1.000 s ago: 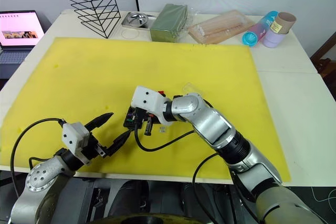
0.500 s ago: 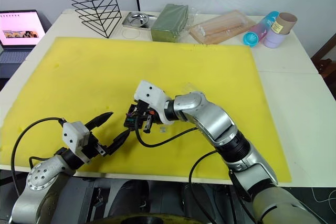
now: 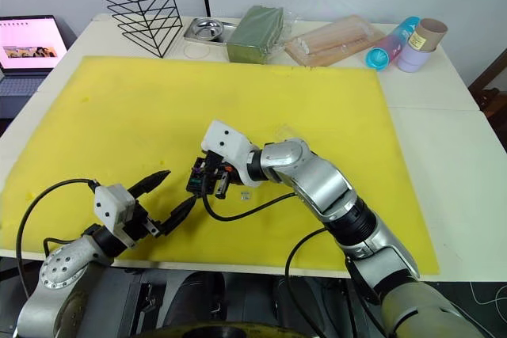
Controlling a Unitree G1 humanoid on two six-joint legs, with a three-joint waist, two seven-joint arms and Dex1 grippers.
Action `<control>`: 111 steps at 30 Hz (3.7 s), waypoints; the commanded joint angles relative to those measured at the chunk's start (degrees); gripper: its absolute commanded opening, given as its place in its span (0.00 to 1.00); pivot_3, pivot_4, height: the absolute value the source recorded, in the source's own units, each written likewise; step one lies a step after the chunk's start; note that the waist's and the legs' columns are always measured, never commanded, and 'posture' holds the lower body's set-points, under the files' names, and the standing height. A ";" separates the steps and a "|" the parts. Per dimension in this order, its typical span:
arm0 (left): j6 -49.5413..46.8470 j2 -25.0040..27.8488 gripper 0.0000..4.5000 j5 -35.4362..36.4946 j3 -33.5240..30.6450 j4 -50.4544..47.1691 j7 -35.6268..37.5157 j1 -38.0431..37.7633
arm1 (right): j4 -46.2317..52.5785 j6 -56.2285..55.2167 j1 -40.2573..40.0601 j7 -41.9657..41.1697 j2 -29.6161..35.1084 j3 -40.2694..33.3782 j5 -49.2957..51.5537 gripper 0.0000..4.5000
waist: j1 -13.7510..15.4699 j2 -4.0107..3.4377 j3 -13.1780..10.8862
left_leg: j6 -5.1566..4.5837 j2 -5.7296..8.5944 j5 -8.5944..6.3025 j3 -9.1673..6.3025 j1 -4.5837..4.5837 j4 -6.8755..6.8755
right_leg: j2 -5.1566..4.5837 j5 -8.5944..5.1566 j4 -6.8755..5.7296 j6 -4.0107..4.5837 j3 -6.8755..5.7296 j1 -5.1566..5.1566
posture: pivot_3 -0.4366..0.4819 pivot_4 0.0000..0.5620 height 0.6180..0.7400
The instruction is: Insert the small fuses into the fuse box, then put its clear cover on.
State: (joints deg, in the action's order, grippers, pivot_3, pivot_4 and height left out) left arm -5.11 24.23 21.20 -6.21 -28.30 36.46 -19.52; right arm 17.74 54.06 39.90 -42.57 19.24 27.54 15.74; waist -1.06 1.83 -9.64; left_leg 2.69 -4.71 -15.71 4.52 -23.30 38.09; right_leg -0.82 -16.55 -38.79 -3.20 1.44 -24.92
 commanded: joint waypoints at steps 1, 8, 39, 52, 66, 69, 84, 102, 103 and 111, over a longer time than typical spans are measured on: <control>1.30 0.14 0.99 -0.13 -0.24 -1.61 -0.14 -0.15 | 2.01 -0.71 0.80 -0.39 0.23 0.07 0.10 0.00 | 0.00 0.00 0.00 | 0.00 0.00 0.00 0.00 0.00 0.00 | 0.00 0.00 0.00 0.00 0.00 0.00 | 0.48 0.27 1.00; 0.95 0.04 0.99 -0.29 0.05 -1.95 -0.45 -0.23 | 1.45 -1.30 0.84 -0.17 0.66 0.51 -0.60 0.00 | 0.00 0.00 0.00 | 0.00 0.00 0.00 0.00 0.00 0.00 | 0.00 0.00 0.00 0.00 0.00 0.00 | 0.48 0.27 1.00; -7.10 0.79 0.99 0.59 0.67 -8.45 -4.15 2.37 | 2.29 -1.15 1.05 -1.28 2.46 3.23 -2.99 0.00 | 0.01 0.00 0.00 | 0.00 0.00 0.00 0.00 0.00 0.00 | 0.00 0.00 0.00 0.00 0.00 0.00 | 0.48 0.27 1.00; -6.49 1.42 0.99 0.19 1.66 -7.69 -3.29 0.69 | 1.50 -3.06 1.78 -2.06 2.64 4.74 -4.82 0.00 | 0.00 0.00 0.00 | 0.00 0.00 0.00 0.00 0.00 0.00 | 0.00 0.00 0.00 0.00 0.00 0.00 | 0.48 0.27 1.00; -4.19 -0.32 1.00 1.43 0.13 -4.57 -3.01 0.01 | 1.54 -4.55 1.39 -2.36 2.03 3.23 -4.95 0.31 | 0.00 0.00 0.00 | 0.00 0.00 0.00 -0.01 0.00 0.00 | 0.00 0.00 0.00 0.00 0.00 0.00 | 0.48 0.27 1.00; -3.09 -0.26 1.00 0.98 0.13 -3.15 -2.23 0.30 | 1.09 -4.57 1.64 -2.29 1.51 3.03 -4.95 0.31 | -0.04 0.00 0.00 | 0.00 -0.01 0.00 -0.01 0.00 0.00 | 0.03 0.00 0.00 0.01 0.00 0.00 | 0.48 0.27 1.00; 2.18 -0.16 1.00 0.29 0.65 1.47 0.28 -0.14 | 1.05 -5.37 1.45 -4.58 0.24 -1.94 -0.17 0.31 | 0.04 0.00 0.00 | 0.00 -0.01 0.00 0.00 0.00 0.00 | 0.01 0.00 0.00 0.00 0.00 0.00 | 0.48 0.27 1.00; 4.31 -0.12 1.00 0.21 0.81 2.55 1.09 -0.16 | -1.16 -7.73 -0.82 -3.88 -0.36 -0.31 -1.18 0.01 | 0.01 0.00 0.00 | 0.00 -0.01 0.00 0.00 0.00 0.00 | 0.02 0.00 0.00 0.00 0.00 0.00 | 0.48 0.27 1.00; 4.43 -0.10 1.00 0.22 0.84 2.56 1.11 -0.27 | -1.19 -7.80 -1.04 -3.75 -0.37 -0.08 -1.35 0.01 | 0.01 0.00 0.00 | 0.00 -0.01 0.00 0.00 0.00 0.00 | 0.01 0.00 0.00 0.00 0.00 0.00 | 0.48 0.27 1.00; 4.74 -0.04 1.00 0.31 0.77 2.25 1.07 -0.62 | -3.22 -8.97 -2.39 -3.19 0.13 1.69 -3.55 0.01 | 0.02 0.00 0.00 | 0.00 -0.01 0.00 0.00 0.00 0.00 | 0.02 0.00 0.00 0.00 0.00 0.00 | 0.48 0.27 1.00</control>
State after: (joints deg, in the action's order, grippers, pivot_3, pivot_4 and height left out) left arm -1.70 24.10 21.70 -5.28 -24.86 37.25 -19.85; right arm 14.68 45.52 38.16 -46.03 19.15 28.59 12.90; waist -1.04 1.83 -9.64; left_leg 2.69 -4.72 -15.71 4.52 -23.29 38.09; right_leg -0.81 -16.55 -38.79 -3.20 1.43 -24.92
